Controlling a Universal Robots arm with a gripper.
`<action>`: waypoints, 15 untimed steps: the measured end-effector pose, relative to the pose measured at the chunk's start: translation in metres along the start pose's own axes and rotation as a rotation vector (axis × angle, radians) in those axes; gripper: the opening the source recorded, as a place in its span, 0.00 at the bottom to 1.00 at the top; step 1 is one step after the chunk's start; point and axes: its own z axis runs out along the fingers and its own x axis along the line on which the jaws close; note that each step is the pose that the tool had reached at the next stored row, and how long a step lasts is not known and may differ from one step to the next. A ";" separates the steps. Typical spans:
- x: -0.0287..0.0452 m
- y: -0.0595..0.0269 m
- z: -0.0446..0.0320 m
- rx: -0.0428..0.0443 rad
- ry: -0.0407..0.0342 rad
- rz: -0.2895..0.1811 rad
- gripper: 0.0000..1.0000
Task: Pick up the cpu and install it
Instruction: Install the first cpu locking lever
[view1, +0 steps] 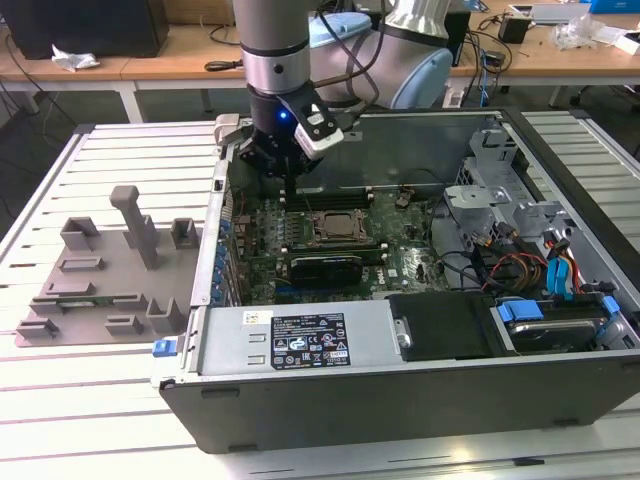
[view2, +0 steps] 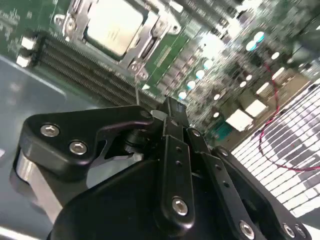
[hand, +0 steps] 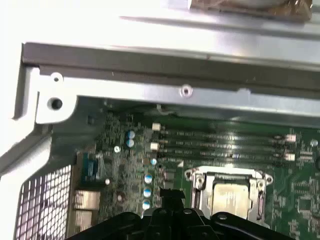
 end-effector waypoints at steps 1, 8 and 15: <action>0.0005 0.0000 0.0003 -0.0285 -0.0024 0.001 0.11; -0.0003 -0.0001 0.0012 -0.0761 -0.0059 0.003 0.11; -0.0200 -0.0017 0.0027 -0.0769 0.0050 0.004 0.11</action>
